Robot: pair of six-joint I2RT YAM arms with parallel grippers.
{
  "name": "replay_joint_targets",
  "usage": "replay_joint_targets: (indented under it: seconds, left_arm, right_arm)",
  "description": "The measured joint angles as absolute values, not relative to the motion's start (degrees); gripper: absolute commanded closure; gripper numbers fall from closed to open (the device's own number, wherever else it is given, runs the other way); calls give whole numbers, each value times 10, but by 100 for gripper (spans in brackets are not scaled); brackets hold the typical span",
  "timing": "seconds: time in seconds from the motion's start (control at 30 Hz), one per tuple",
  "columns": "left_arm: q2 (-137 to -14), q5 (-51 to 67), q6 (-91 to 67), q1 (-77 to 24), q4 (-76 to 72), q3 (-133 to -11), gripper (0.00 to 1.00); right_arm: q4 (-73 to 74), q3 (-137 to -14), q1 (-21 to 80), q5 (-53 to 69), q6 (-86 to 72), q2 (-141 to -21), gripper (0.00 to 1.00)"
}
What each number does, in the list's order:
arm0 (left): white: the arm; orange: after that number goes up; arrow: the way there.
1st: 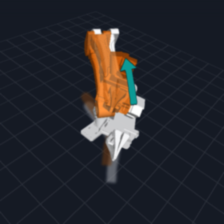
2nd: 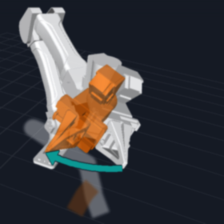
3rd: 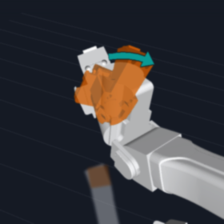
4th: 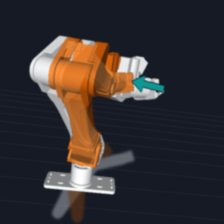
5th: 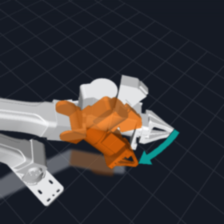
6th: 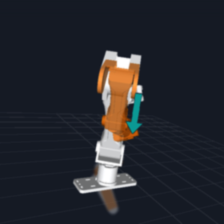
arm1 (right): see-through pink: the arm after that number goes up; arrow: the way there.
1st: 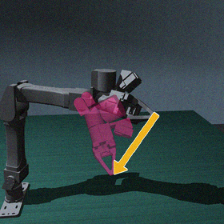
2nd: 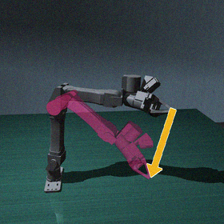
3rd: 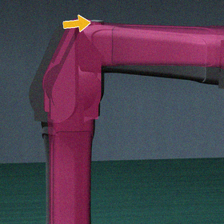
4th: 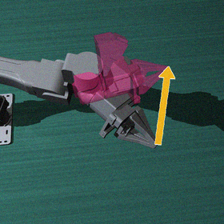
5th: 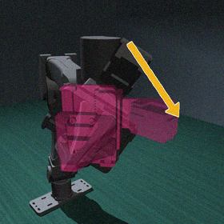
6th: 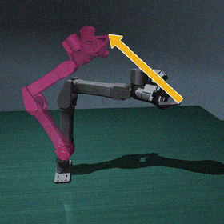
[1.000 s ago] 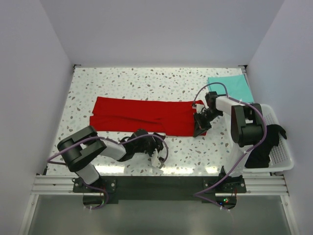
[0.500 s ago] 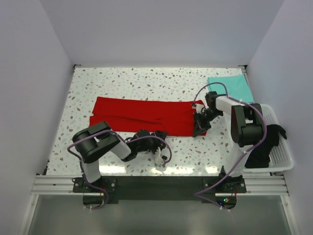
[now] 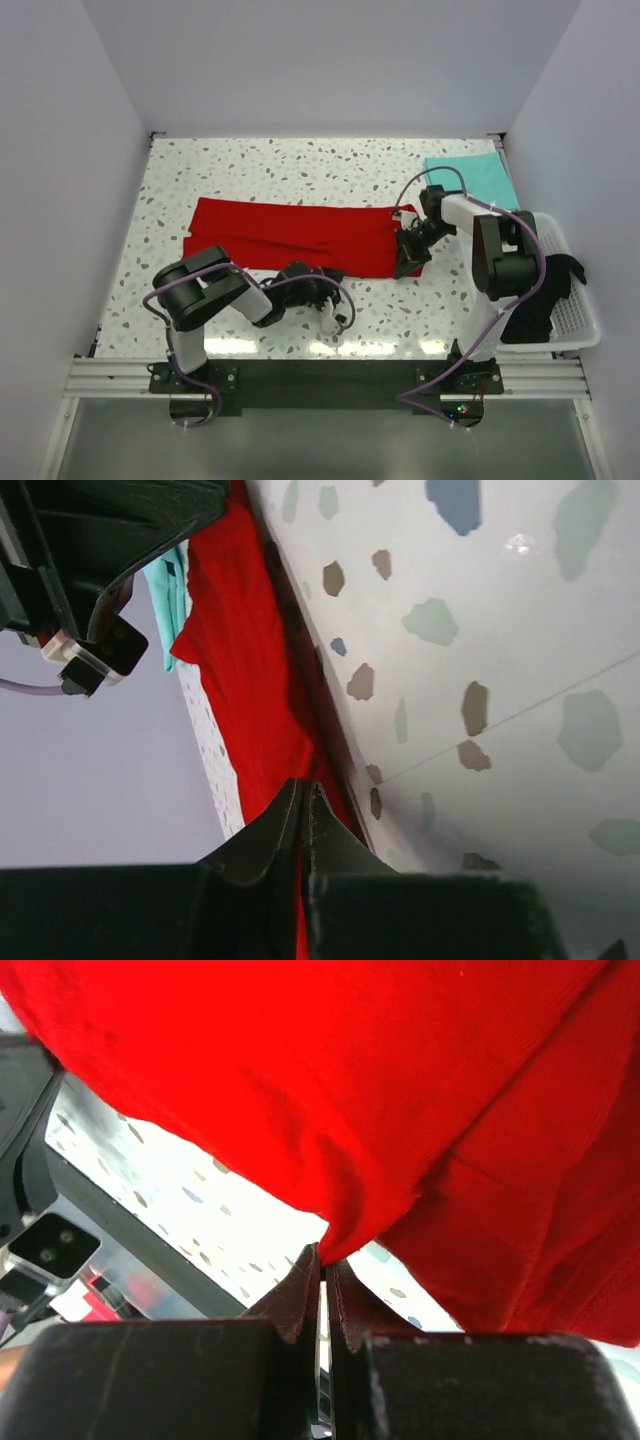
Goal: Fold and stack the t-shirts
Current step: Fold the tshirt
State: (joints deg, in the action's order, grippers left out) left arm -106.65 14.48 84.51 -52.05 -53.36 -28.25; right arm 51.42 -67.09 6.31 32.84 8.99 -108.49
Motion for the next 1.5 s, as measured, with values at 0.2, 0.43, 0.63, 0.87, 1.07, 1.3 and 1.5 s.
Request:
replay_joint_targets:
  seconds: [0.2,0.43,0.63,0.87,1.07,1.3,1.5]
  left_arm:
    - [-1030,145,838,-522,-521,-300,100]
    - [-1011,143,829,-514,-507,-331,100]
    - [-1015,143,819,-476,-485,-376,100]
    - [-1048,143,818,-437,-489,-406,100]
    - [-1086,142,818,-417,-493,-423,100]
    - [-1114,139,815,-401,-501,-436,100]
    - [-1113,152,810,-399,-501,-432,99]
  right_arm:
    - [522,-691,63,339,90,-1077,100]
    - [533,-754,63,342,88,-1075,100]
    - [533,-821,63,340,84,-1077,100]
    - [517,-905,63,340,65,-1122,100]
    - [508,-950,63,335,52,-1178,100]
    - [506,-955,63,327,46,-1194,100]
    - [504,-941,63,327,46,-1190,100]
